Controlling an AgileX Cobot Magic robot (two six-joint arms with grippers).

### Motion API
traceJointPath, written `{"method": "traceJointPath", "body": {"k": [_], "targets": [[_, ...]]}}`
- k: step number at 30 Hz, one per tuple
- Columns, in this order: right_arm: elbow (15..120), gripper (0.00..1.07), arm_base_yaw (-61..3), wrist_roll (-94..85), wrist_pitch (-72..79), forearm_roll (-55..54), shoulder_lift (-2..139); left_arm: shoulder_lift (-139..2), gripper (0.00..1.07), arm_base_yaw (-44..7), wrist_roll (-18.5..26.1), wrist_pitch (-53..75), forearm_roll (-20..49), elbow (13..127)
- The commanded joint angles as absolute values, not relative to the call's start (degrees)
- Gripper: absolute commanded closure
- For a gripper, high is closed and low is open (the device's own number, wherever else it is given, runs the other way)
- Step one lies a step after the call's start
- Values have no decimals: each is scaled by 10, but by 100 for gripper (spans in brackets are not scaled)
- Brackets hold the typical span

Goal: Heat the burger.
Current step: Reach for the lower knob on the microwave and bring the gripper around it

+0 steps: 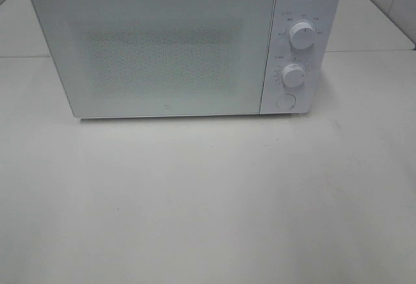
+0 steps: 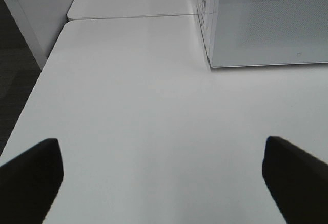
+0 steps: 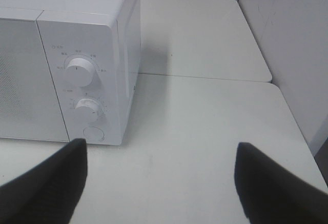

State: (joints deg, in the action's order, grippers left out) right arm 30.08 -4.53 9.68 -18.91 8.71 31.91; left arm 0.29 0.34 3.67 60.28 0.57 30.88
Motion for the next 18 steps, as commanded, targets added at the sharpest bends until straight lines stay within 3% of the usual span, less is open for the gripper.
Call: {"method": "traceJointPath", "body": {"k": [1, 18], "targets": [[305, 31, -44, 101, -138, 91, 361, 11, 8, 4, 34, 594, 8, 309], [305, 31, -44, 99, 74, 95, 537, 11, 8, 4, 34, 594, 8, 309]]}}
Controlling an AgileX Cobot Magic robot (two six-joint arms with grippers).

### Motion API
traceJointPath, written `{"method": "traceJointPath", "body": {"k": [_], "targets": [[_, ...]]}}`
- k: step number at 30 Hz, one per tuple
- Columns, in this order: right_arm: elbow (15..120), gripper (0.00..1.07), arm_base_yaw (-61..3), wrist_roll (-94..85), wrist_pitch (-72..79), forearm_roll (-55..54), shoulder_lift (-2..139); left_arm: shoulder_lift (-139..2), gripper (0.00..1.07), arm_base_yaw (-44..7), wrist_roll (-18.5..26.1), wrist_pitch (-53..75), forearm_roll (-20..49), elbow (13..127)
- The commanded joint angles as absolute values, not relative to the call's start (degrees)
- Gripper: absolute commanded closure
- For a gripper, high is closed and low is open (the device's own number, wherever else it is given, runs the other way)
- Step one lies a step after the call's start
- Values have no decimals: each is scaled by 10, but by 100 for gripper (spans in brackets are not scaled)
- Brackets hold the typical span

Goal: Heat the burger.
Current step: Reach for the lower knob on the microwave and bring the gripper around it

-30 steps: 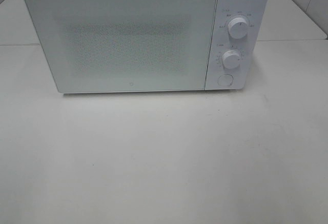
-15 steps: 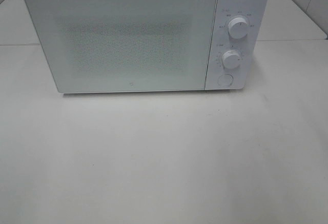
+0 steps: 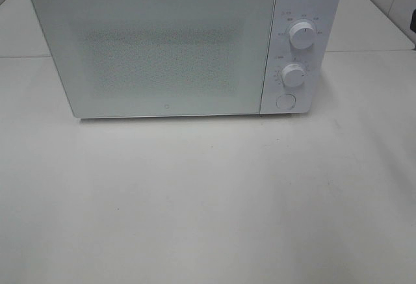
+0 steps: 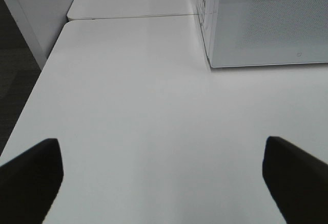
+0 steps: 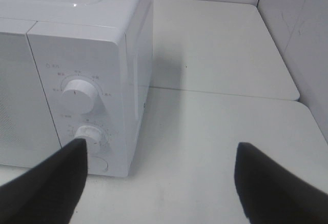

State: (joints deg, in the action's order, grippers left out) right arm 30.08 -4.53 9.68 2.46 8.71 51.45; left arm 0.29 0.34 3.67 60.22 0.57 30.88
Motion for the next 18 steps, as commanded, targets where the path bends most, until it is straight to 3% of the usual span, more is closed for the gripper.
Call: {"method": "traceJointPath", "body": {"k": [1, 11, 18], "targets": [[305, 31, -44, 99, 103, 95, 557, 11, 8, 4, 34, 594, 8, 309], [305, 31, -44, 21, 229, 82, 656, 11, 8, 4, 34, 594, 8, 309], [305, 31, -46, -44, 296, 6, 721, 11, 9, 4, 34, 594, 8, 309]]}}
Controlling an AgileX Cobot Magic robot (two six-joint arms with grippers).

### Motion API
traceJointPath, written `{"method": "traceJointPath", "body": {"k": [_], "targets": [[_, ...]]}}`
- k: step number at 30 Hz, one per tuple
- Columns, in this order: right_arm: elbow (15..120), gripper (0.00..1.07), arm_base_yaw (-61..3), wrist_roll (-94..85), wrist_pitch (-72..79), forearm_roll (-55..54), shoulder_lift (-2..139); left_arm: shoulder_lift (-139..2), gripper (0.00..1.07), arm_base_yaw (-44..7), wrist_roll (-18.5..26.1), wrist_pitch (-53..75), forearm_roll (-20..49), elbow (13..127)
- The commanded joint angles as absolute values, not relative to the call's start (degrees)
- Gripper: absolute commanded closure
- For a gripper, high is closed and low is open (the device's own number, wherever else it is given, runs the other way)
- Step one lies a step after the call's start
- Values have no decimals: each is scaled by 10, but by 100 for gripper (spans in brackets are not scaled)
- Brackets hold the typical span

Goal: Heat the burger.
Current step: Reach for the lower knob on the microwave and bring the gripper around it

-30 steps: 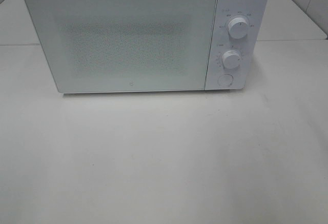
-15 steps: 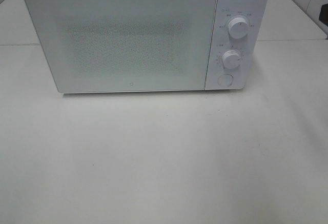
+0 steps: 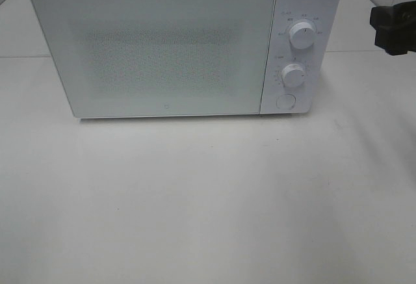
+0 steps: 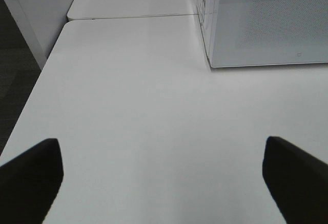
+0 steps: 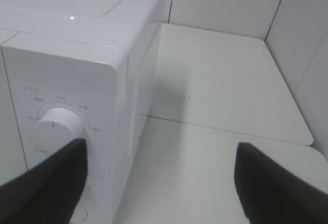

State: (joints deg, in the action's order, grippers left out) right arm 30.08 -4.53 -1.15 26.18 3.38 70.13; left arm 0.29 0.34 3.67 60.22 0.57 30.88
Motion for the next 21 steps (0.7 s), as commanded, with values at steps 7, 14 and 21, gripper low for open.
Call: {"method": "traceJointPath", "body": {"k": [7, 14, 21], "targets": [[305, 31, -106, -151, 379, -103, 785, 11, 9, 4, 34, 594, 8, 309], [305, 31, -184, -170, 469, -198, 863, 11, 9, 4, 34, 594, 8, 309], [305, 31, -238, -170, 545, -258, 921, 11, 9, 4, 34, 594, 8, 309]]}}
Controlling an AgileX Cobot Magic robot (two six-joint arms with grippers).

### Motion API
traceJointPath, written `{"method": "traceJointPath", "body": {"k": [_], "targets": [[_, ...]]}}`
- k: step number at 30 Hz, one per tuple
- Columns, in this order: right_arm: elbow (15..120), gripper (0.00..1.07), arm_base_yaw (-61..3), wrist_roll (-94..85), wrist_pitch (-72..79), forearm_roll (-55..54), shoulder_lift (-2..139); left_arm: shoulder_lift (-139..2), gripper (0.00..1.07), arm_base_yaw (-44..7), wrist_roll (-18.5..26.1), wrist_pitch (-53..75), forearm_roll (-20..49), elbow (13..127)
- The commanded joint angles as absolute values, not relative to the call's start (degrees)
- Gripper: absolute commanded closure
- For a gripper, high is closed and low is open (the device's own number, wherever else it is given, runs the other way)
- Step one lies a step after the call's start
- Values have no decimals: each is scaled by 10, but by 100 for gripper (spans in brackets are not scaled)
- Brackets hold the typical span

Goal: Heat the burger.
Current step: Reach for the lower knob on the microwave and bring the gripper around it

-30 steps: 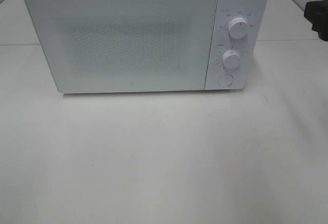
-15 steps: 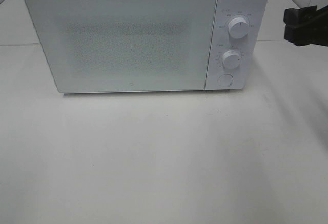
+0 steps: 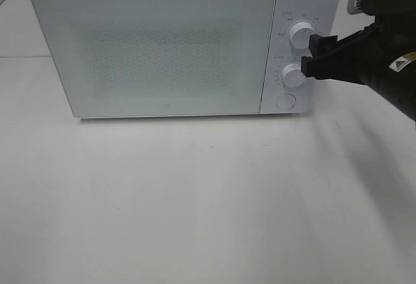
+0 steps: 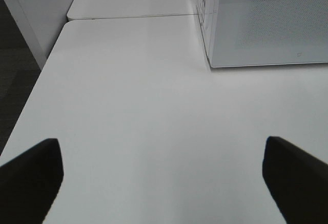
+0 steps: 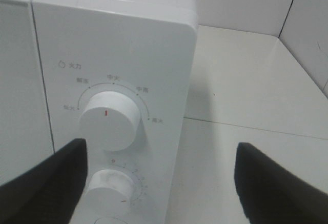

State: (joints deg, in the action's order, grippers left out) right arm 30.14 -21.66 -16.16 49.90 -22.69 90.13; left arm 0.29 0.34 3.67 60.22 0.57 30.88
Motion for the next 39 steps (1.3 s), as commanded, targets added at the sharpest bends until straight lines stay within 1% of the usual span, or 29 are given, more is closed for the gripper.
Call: {"method": "traceJointPath", "body": {"k": [1, 2, 7, 10, 17, 22, 29, 39], "targets": [[305, 31, -254, -170, 570, -281, 937, 11, 9, 4, 34, 594, 8, 309], [305, 31, -254, -170, 570, -281, 937, 11, 9, 4, 34, 594, 8, 309], [305, 31, -298, -170, 647, -318, 991, 11, 9, 4, 34, 594, 8, 309], [305, 31, -308, -161, 669, -321, 1016, 11, 9, 4, 34, 594, 8, 309], [305, 31, -309, -101, 721, -341, 1063, 11, 9, 4, 34, 594, 8, 309], [306, 31, -309, -101, 743, -344, 1089, 11, 9, 4, 34, 594, 8, 309], [315, 31, -309, -99, 743, -335, 1112, 11, 9, 4, 34, 594, 7, 309], [356, 31, -311, -99, 743, -325, 1133, 11, 9, 4, 34, 594, 6, 309]]}}
